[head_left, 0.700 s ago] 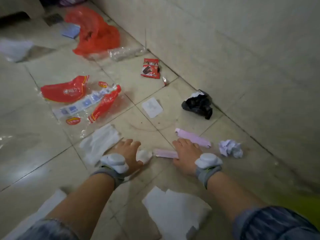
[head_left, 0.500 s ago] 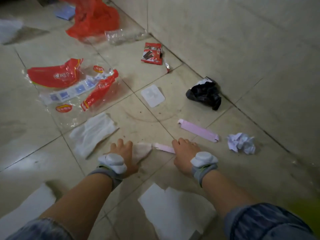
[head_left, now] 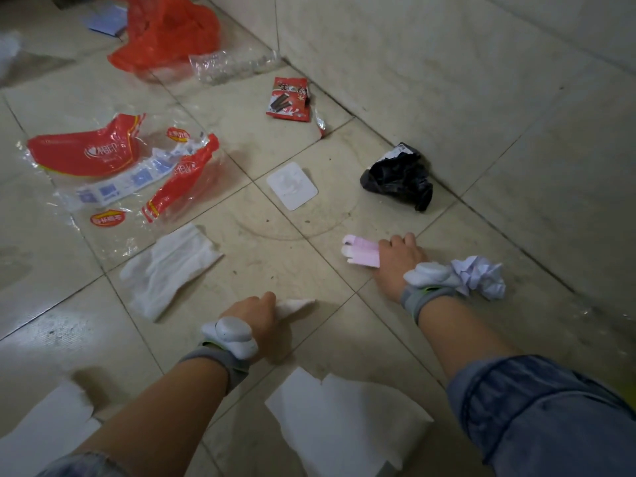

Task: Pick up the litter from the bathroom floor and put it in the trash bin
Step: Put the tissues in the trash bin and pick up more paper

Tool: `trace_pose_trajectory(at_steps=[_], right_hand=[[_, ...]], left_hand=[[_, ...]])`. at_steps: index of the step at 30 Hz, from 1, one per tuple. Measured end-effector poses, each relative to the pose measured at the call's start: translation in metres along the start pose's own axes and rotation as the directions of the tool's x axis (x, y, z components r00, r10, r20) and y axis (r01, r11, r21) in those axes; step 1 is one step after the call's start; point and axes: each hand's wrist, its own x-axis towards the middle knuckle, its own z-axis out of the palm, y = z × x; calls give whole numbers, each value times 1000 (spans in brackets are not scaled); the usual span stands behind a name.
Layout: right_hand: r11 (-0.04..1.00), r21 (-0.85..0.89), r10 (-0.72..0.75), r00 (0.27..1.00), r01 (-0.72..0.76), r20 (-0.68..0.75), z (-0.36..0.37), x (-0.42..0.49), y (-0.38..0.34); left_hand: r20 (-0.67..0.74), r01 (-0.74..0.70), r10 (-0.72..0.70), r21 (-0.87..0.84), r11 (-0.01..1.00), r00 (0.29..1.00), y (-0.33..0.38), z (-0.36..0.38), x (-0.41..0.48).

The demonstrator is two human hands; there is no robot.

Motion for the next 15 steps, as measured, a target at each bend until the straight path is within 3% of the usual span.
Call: trace_pose_trajectory(at_steps=[4,8,11,15], right_hand=[[999,43,21,998,-24,67,15,-11,-10],[972,223,31,981,-75,192,4,-28,-15],[958,274,33,986,-77,164,-34,-41,-5],[907,387,154,986,-168,67,-101,-71,18]], left_hand=[[-139,-7,5,-18,1000,990,-7,-2,-6],[-114,44,-43,6,999,993,-12,-11,-7],[-115,4,-3,13,1000,993,4,-43,-4],[-163,-116,119,27,993,979,50,-120,3]])
